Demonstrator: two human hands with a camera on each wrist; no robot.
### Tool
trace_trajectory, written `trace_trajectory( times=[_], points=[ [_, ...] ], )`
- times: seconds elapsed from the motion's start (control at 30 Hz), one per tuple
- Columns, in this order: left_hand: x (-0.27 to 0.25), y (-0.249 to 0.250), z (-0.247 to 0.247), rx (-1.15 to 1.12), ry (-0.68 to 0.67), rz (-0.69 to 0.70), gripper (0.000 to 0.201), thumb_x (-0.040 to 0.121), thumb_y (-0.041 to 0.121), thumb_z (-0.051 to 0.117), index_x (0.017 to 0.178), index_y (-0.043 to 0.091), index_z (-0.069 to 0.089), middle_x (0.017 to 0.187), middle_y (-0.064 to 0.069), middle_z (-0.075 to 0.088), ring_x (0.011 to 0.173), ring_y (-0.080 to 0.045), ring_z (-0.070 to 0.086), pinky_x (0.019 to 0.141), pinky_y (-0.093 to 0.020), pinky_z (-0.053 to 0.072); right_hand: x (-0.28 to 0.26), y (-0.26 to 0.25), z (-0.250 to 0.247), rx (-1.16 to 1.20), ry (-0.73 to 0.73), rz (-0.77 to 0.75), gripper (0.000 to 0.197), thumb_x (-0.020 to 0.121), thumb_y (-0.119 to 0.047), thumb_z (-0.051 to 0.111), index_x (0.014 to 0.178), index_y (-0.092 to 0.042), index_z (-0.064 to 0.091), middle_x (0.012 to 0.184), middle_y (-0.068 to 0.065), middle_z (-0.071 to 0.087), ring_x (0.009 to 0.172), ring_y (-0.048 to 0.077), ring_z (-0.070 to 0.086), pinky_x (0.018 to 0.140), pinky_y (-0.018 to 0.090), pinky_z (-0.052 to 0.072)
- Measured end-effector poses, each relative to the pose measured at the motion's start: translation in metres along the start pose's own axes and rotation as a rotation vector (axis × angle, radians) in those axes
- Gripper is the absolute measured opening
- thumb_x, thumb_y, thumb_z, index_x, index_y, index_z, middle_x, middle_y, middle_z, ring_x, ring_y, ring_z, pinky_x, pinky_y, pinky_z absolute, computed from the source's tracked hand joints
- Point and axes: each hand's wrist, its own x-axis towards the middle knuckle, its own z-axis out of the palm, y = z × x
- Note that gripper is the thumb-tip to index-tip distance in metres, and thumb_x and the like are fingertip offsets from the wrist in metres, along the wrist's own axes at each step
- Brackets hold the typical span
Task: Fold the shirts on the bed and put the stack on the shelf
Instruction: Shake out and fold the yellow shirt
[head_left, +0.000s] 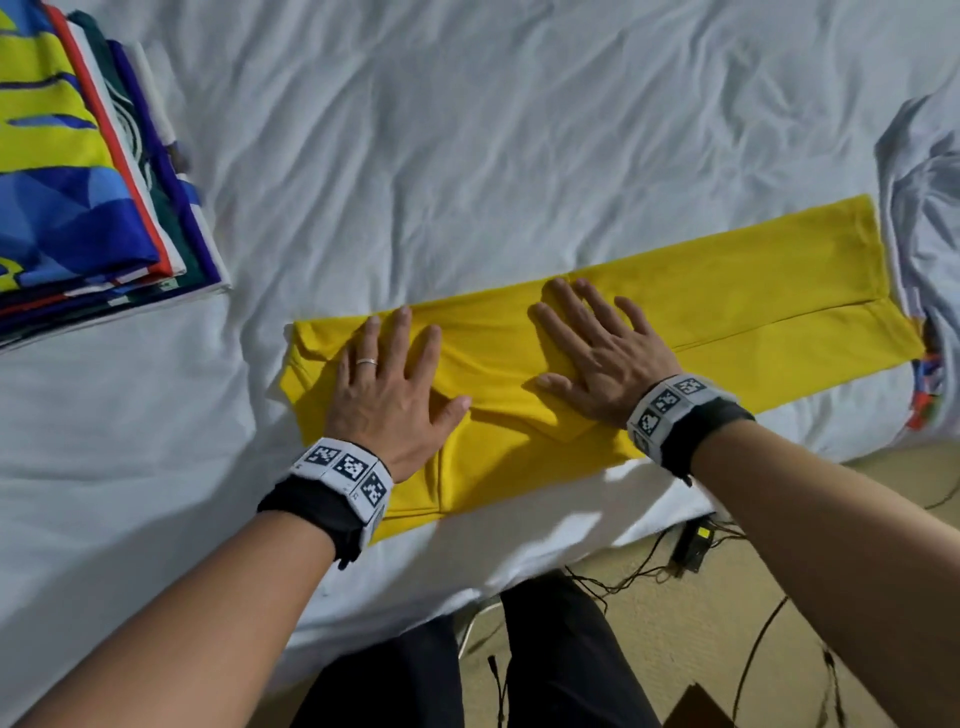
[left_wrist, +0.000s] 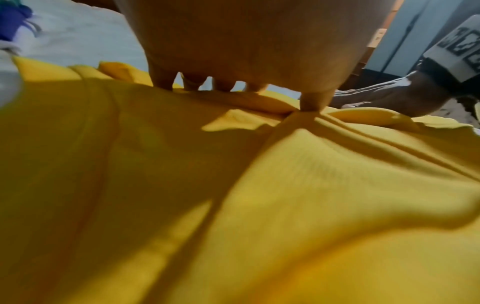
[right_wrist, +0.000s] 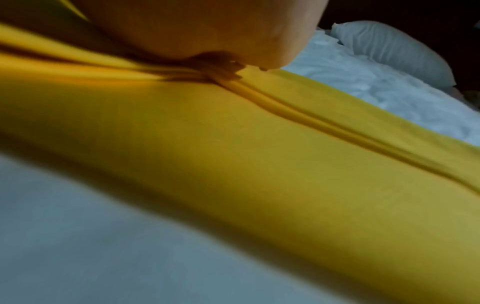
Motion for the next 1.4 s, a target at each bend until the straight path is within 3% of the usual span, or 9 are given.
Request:
trace_trajectory(
  times=[0.2,0.33,0.4,0.53,0.63,0.73,0.83,1.13,1.4],
  points=[
    [-0.003,0.041,-0.021,0.011,0.054,-0.077,0.091,0.08,0.074,0.038,0.156,0.024,0.025,0.165,-0.015,0.015,0.153,-0.035,0.009,0.12,-0.058,0.013,-0.028,0.084,-0.028,-0.039,-0.081,0.078,0.079,0.09,-0.07,0.012,0.156,-0.027,0.019,0.166,-0.001,0.005,0.151,0.025,0.011,0.114,0.051,0.023],
    [0.001,0.118,-0.02,-0.014,0.06,0.079,0.07,0.076,0.061,0.046,0.133,0.022,0.052,0.145,-0.012,0.043,0.131,-0.036,0.04,0.101,-0.054,0.039,-0.038,0.143,-0.037,-0.053,-0.05,0.095,0.051,0.098,-0.045,0.046,0.143,-0.02,0.044,0.157,0.005,0.033,0.14,0.029,0.034,0.105,0.047,0.035],
    [0.008,0.159,-0.017,-0.017,0.039,0.135,0.061,0.08,0.055,0.054,0.132,0.023,0.051,0.14,-0.009,0.043,0.125,-0.035,0.042,0.098,-0.05,0.039,-0.038,0.167,-0.035,-0.059,-0.053,0.113,0.045,0.099,-0.036,0.048,0.14,-0.019,0.048,0.154,0.006,0.037,0.136,0.03,0.037,0.103,0.045,0.037],
    [0.032,0.254,-0.004,-0.036,-0.02,0.115,0.054,0.086,0.032,0.062,0.135,0.026,0.041,0.14,-0.005,0.032,0.129,-0.029,0.033,0.102,-0.045,0.031,-0.038,0.231,-0.025,-0.02,-0.03,0.086,0.04,0.096,-0.02,0.051,0.135,-0.015,0.054,0.151,0.009,0.04,0.131,0.033,0.042,0.099,0.047,0.039],
    [0.057,0.327,0.005,-0.084,0.061,0.092,0.037,0.074,0.006,0.054,0.109,0.018,0.06,0.116,-0.009,0.053,0.108,-0.034,0.056,0.082,-0.047,0.047,-0.043,0.281,-0.02,-0.025,0.007,0.059,0.037,0.09,-0.012,0.054,0.127,-0.013,0.06,0.144,0.013,0.048,0.125,0.037,0.047,0.094,0.05,0.042],
    [0.08,0.383,0.008,-0.07,0.103,0.075,0.019,0.074,0.022,0.052,0.084,0.02,0.068,0.091,-0.007,0.061,0.082,-0.031,0.064,0.059,-0.04,0.052,-0.046,0.326,-0.02,-0.009,0.034,0.029,0.035,0.09,-0.011,0.055,0.124,-0.011,0.061,0.138,0.015,0.051,0.121,0.038,0.049,0.092,0.051,0.043],
    [0.094,0.425,0.011,-0.105,0.087,0.115,0.032,0.066,0.04,0.063,0.093,0.022,0.063,0.097,-0.009,0.058,0.091,-0.032,0.059,0.071,-0.042,0.049,-0.044,0.355,-0.022,0.005,0.046,0.0,0.035,0.093,-0.019,0.056,0.127,-0.014,0.059,0.138,0.013,0.049,0.121,0.037,0.047,0.093,0.048,0.042],
    [0.117,0.499,0.008,-0.109,0.15,0.125,0.032,0.064,0.022,0.082,0.091,0.018,0.064,0.09,-0.009,0.062,0.076,-0.031,0.061,0.066,-0.038,0.047,-0.021,0.379,-0.027,0.078,0.016,-0.027,0.041,0.097,-0.03,0.049,0.136,-0.02,0.051,0.131,0.008,0.05,0.121,0.032,0.044,0.095,0.047,0.04],
    [0.112,0.504,-0.011,-0.191,0.194,0.041,0.025,0.066,0.019,0.082,0.085,0.016,0.065,0.074,-0.006,0.068,0.067,-0.029,0.065,0.059,-0.034,0.049,-0.022,0.369,-0.055,0.294,-0.091,0.052,0.017,0.085,-0.018,0.055,0.1,-0.015,0.063,0.097,0.008,0.06,0.091,0.029,0.057,0.068,0.031,0.041]
  ],
)
